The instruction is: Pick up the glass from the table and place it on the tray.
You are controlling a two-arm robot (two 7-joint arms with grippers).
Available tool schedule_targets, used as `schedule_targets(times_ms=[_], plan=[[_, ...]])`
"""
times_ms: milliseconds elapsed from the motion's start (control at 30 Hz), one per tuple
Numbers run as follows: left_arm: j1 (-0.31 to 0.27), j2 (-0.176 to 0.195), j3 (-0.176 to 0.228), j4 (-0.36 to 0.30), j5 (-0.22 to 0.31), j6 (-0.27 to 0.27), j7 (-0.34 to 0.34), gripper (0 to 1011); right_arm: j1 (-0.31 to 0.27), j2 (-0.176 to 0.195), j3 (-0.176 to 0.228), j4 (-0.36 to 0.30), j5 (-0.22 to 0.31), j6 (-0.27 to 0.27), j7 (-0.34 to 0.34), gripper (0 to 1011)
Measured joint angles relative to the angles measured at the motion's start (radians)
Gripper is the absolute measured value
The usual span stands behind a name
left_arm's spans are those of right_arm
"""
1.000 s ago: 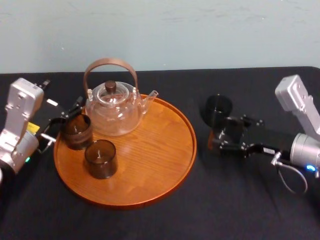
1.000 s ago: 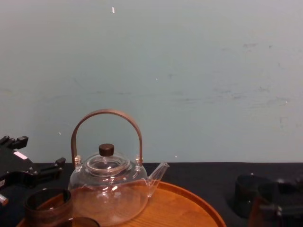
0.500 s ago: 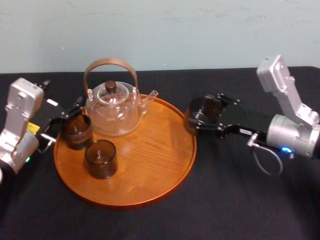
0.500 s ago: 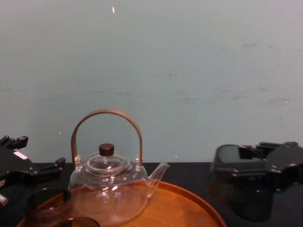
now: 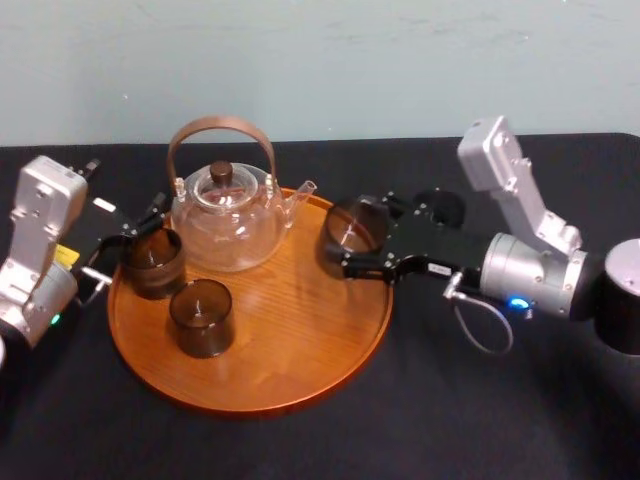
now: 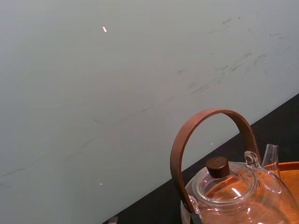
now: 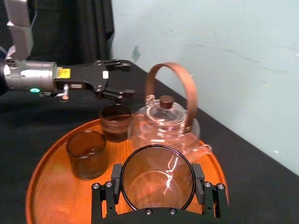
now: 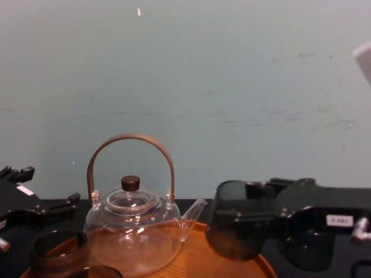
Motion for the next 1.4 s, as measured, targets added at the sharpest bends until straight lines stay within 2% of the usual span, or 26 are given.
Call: schedule_targets(times_ms=[533, 900, 1400], plan=[[0.000, 0.000, 0.000, 0.000, 0.000, 0.000, 0.000, 1001, 0.008, -0.039, -0.078, 0.057, -0.010, -0.034, 0.049, 905], [0.000, 0.000, 0.000, 0.000, 0.000, 0.000, 0.000, 1001, 0.010, -0.055, -0.116, 0.101, -0.016, -0.050, 0.080, 905], [0.000, 0.000, 0.000, 0.000, 0.000, 0.000, 0.000, 1001, 0.009, -0.060, -0.151, 0.128, -0.032, -0.049, 0.096, 904]])
